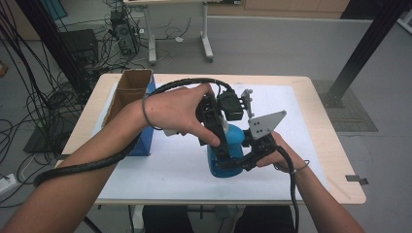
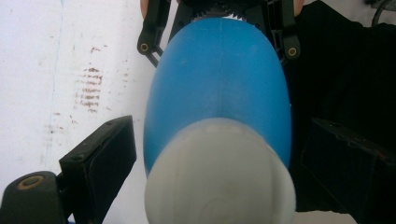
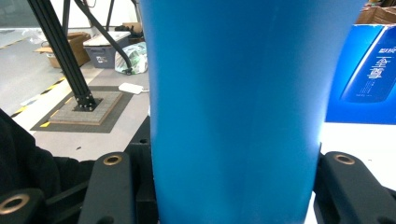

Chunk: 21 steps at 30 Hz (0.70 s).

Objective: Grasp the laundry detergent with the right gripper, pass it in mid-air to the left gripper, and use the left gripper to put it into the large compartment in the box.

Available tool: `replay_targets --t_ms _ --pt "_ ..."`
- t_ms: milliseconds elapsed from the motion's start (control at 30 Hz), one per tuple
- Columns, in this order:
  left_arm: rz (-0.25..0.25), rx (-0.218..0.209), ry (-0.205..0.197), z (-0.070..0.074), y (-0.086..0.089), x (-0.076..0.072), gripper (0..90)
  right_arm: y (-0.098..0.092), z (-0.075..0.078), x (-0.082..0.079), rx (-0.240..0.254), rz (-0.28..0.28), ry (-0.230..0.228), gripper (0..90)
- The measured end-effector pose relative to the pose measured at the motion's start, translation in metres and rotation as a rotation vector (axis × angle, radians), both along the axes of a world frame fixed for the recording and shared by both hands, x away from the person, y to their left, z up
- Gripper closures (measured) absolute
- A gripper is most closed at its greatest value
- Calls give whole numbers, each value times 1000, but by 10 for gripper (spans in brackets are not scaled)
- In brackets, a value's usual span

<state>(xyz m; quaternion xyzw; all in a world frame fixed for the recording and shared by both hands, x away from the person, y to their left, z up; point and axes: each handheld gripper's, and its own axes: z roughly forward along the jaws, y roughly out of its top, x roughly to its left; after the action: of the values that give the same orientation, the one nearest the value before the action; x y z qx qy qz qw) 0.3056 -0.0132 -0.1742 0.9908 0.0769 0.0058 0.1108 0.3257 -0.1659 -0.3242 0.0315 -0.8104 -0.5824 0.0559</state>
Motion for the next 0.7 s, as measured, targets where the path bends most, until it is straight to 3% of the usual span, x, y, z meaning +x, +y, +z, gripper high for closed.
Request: replay_targets --t_ms 700 --pt "-4 13 -2 1 0 -2 102 1 0 -1 3 3 -1 443"
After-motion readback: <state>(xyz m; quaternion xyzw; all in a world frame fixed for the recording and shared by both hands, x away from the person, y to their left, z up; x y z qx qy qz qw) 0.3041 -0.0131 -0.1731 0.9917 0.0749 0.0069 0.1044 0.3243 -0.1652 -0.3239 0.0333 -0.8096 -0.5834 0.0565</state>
